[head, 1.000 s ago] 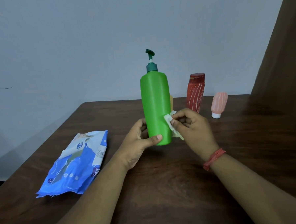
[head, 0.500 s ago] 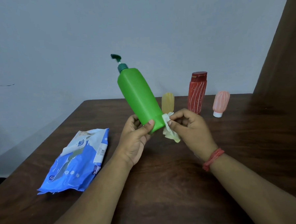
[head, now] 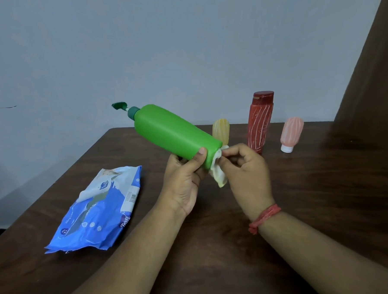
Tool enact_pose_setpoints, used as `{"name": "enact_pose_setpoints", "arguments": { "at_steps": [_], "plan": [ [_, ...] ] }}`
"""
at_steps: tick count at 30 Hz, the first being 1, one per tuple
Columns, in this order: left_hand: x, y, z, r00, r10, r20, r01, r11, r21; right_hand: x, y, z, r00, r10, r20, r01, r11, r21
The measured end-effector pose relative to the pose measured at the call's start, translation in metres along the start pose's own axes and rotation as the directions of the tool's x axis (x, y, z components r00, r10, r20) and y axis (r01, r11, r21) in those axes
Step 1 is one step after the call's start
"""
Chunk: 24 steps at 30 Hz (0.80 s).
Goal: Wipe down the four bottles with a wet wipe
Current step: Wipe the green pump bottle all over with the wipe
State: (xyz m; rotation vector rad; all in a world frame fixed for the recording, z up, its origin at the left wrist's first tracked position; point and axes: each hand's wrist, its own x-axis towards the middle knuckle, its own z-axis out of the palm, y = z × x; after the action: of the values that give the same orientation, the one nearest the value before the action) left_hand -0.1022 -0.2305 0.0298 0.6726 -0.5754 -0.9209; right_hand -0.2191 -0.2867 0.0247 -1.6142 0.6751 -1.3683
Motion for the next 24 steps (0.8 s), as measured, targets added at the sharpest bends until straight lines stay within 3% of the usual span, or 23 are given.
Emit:
{"name": "enact_pose_setpoints", "arguments": {
  "at_steps": [5, 11, 16, 21, 24],
  "plan": [
    [-0.001, 0.005, -0.002, 0.998, 0.023, -0.054, -0.024, 1.000, -0.010, -0.011, -0.006, 0.008, 0.987, -0.099, 0.130, 0.111, 0.990, -0.090],
    [-0.002, 0.002, 0.000, 1.000, 0.006, 0.027, -0.007, 1.000, 0.018, 0.002, -0.006, -0.005, 0.998, -0.063, -0.027, 0.063, 0.998, 0.030],
    [-0.001, 0.005, -0.006, 1.000, 0.019, 0.017, -0.019, 0.999, 0.031, -0.003, -0.005, 0.001, 0.993, -0.014, 0.121, 0.018, 0.999, -0.031],
    [-0.001, 0.000, -0.001, 0.999, 0.012, 0.042, -0.012, 1.000, 0.014, 0.009, -0.004, -0.009, 0.998, -0.014, -0.059, 0.016, 0.999, 0.036],
    [-0.002, 0.001, -0.003, 0.999, 0.005, 0.047, -0.006, 1.000, 0.019, 0.000, -0.001, -0.005, 0.998, -0.042, 0.054, 0.044, 0.999, -0.032]
  ]
}}
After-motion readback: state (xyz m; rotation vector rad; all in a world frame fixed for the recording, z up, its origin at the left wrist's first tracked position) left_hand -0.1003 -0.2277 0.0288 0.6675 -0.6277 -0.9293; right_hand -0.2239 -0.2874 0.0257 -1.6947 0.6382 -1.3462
